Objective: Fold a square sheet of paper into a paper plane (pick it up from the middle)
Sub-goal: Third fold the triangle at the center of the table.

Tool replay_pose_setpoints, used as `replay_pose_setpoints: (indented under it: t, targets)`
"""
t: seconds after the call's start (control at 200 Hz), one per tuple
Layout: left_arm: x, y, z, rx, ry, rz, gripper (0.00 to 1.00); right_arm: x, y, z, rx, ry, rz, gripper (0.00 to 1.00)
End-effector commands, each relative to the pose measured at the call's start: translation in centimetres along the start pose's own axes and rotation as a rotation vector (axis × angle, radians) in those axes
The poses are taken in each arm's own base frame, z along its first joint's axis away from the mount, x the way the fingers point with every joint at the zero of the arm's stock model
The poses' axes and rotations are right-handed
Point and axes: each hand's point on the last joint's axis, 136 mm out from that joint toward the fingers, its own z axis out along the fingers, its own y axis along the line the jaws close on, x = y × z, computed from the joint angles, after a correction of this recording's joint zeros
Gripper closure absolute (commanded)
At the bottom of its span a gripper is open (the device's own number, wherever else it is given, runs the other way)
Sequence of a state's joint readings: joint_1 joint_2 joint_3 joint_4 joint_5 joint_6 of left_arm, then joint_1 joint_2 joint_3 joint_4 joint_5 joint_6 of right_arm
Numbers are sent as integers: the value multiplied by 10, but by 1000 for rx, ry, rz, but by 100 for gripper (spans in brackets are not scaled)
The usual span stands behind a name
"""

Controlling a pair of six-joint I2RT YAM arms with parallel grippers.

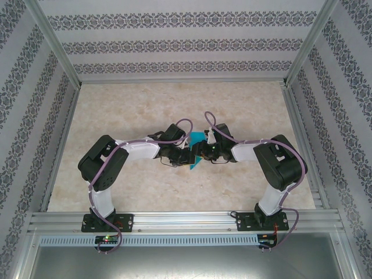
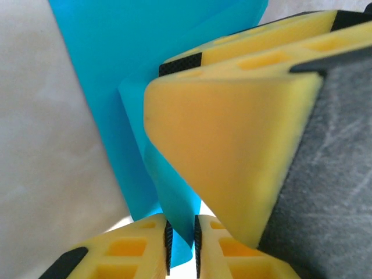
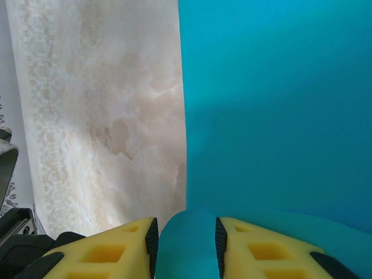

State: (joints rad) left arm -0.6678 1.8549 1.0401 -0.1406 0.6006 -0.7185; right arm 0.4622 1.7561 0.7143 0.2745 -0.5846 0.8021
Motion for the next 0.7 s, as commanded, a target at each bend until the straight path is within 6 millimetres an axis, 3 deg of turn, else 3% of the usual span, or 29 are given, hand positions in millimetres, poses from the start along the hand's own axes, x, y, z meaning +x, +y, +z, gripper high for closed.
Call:
replay_pose_setpoints:
  t: [0.0, 0.694]
  targets:
    - [-6, -5, 5, 1, -8, 29, 82, 21, -23, 0, 75, 46, 50, 66]
    - [-4, 22, 12, -126, 15, 52, 84, 8, -14, -16, 50, 3, 40, 63]
